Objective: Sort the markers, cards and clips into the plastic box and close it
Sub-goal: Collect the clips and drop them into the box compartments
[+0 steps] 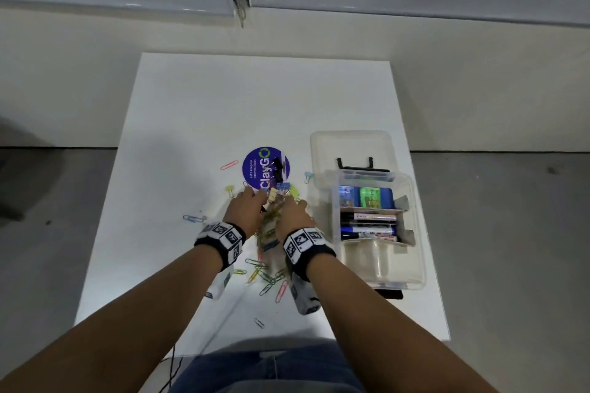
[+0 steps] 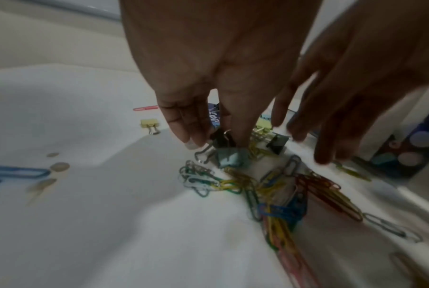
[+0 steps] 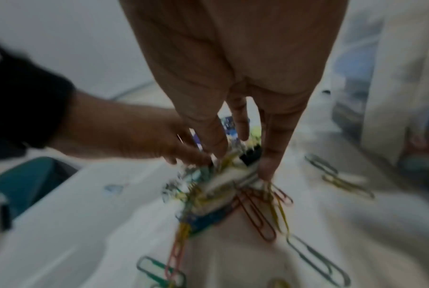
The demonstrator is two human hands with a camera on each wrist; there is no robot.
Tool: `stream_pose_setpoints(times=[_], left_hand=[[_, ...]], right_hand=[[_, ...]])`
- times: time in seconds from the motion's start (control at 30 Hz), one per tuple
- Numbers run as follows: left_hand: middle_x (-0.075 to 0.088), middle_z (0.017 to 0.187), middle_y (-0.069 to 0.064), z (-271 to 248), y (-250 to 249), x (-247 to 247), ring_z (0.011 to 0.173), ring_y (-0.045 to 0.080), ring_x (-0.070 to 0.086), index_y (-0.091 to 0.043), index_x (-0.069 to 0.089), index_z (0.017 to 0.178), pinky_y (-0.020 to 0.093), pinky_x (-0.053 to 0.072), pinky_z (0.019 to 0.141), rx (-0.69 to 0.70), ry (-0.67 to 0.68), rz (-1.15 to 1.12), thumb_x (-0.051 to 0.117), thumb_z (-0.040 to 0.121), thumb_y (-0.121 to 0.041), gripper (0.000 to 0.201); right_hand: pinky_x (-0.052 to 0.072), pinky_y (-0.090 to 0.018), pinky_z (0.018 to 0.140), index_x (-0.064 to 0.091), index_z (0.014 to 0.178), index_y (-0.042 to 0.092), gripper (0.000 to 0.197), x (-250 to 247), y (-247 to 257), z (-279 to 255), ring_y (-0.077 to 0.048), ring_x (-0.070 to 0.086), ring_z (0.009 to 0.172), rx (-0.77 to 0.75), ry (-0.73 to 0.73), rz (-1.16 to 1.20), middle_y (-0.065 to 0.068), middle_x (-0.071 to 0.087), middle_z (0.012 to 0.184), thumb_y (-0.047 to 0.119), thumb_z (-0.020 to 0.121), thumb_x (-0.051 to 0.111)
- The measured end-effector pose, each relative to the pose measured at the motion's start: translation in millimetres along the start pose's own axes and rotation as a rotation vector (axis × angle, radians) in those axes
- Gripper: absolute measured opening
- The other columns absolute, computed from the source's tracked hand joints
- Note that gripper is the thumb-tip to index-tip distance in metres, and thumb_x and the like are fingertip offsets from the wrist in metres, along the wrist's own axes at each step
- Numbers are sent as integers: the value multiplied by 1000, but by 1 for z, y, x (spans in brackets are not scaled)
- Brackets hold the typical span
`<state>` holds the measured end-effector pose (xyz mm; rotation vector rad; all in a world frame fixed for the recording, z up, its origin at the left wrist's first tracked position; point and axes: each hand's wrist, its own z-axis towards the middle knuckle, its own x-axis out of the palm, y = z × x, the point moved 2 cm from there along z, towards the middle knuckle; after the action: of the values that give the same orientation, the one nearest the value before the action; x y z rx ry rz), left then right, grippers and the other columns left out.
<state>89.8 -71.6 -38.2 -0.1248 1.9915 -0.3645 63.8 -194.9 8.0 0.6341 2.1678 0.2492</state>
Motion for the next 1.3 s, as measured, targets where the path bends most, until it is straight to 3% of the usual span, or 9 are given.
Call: stream_pose_setpoints(times=[0.3,0.5,0.6,0.7,0.8,0.93,1.03,1.13,1.3], left_hand=[[48,116,12,-2,20,-2,96,28,58,-13,55,118,37,51,85,86,53,-194,64,89,-20,31],[49,112,6,-5,27,9,101,24,51,-17,58,105,37,50,87,131,68,-181,71,83,-24,27],[48,108,6,-6,29,10,94,23,53,-16,57,101,32,48,84,124,57,-260,72,82,-21,24],[45,106,5,-8,31,6,87,21,55,-15,55,101,25,46,80,128,47,-376,68,86,-19,20],[43,105,4,-7,35,-1,87,16,50,-11,54,100,19,39,80,107,-13,-479,60,88,-9,14],[46,83,8,5,30,-9,72,17,39,-6,44,81,32,35,67,81,-55,-466,41,95,-7,15],[53,94,7,19,21,-14,82,23,48,-8,52,99,37,45,71,92,-45,-405,52,90,-16,12],[49,108,9,31,15,-9,90,26,52,-17,49,122,37,49,76,135,-11,-233,65,82,-28,44],[48,113,12,38,11,0,89,30,58,-17,50,121,39,53,77,124,-11,-160,69,84,-22,42]], right_hand=[[47,-43,93,40,128,5,34,15,-2,20,-37,58,113,90,-122,11,-19,47,130,12,96,43],[54,-42,88,50,115,7,38,15,-15,30,-28,67,93,269,-178,798,-12,67,104,32,88,55],[58,-41,72,48,110,2,19,12,-14,31,-27,64,69,284,-189,1329,-17,64,86,14,96,42],[56,-38,64,55,97,5,20,4,-15,36,-25,60,63,270,-206,1446,-16,61,81,12,93,37],[58,-43,73,54,85,12,9,-4,-15,50,-26,63,71,228,-211,1329,-14,58,87,19,85,49],[57,-42,78,49,87,15,19,-18,-9,69,-27,63,77,221,-350,790,-9,64,86,34,86,53],[46,-32,72,45,107,6,15,-23,-8,77,-30,59,84,164,-354,494,-17,63,98,14,95,45],[49,-33,72,40,133,15,46,-23,-12,76,-31,61,87,89,-312,277,-16,61,106,-4,91,39],[51,-43,90,47,131,17,47,-8,-11,67,-39,60,103,0,-191,50,-19,41,129,-5,90,38]])
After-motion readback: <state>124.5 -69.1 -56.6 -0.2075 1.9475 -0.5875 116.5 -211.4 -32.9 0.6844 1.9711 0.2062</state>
